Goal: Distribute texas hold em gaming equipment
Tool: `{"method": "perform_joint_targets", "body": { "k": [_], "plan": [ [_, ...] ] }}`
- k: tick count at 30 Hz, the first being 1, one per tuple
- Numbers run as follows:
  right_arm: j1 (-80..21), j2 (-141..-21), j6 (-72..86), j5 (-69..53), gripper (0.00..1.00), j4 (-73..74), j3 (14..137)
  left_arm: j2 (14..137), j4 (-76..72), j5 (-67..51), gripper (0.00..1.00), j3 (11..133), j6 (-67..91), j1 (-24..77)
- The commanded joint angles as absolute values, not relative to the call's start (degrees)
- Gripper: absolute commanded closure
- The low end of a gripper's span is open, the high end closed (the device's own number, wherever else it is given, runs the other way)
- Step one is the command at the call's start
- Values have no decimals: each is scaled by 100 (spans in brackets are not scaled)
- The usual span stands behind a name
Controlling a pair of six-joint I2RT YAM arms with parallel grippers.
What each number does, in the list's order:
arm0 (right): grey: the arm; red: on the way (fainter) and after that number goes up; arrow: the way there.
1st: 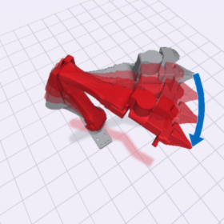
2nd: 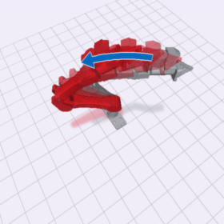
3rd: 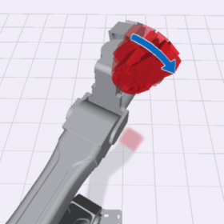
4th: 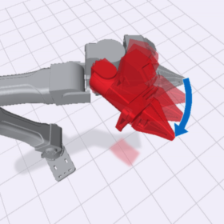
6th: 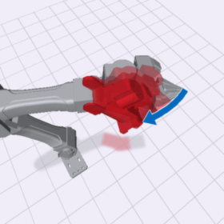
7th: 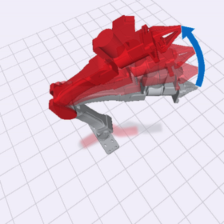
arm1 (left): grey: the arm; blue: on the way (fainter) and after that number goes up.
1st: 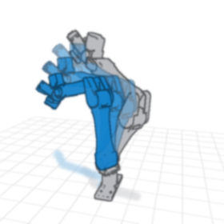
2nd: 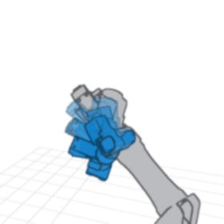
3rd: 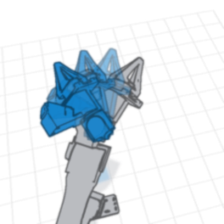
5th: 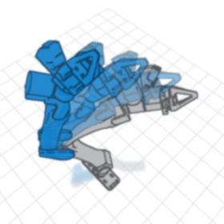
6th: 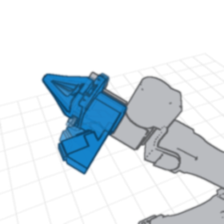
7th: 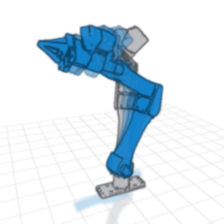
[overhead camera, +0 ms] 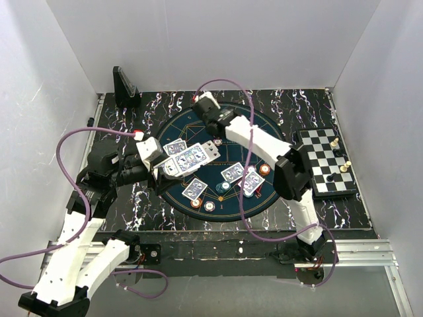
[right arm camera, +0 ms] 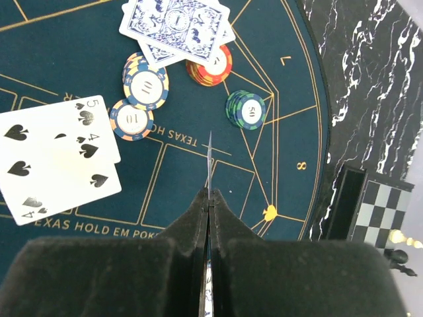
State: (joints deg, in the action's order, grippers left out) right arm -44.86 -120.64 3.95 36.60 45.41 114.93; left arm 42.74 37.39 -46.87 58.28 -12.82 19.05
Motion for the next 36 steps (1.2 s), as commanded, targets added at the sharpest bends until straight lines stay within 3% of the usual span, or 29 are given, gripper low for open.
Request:
{"method": "perform_joint_targets", "body": {
  "k": [1,15,36],
  "plan": [
    [-4710,-12313,-158,4931,99,3982,11663,4157,3735,-4711,100,6073,-1204,1916],
    [-5089,-13649,430,5080,99,4280,12103,4087,3806,-4649,100,6038,-1248,1916],
    [-5423,-14010,1388,3507,99,4667,11971,4148,3744,-4641,100,6073,-1301,1916]
  ]
}}
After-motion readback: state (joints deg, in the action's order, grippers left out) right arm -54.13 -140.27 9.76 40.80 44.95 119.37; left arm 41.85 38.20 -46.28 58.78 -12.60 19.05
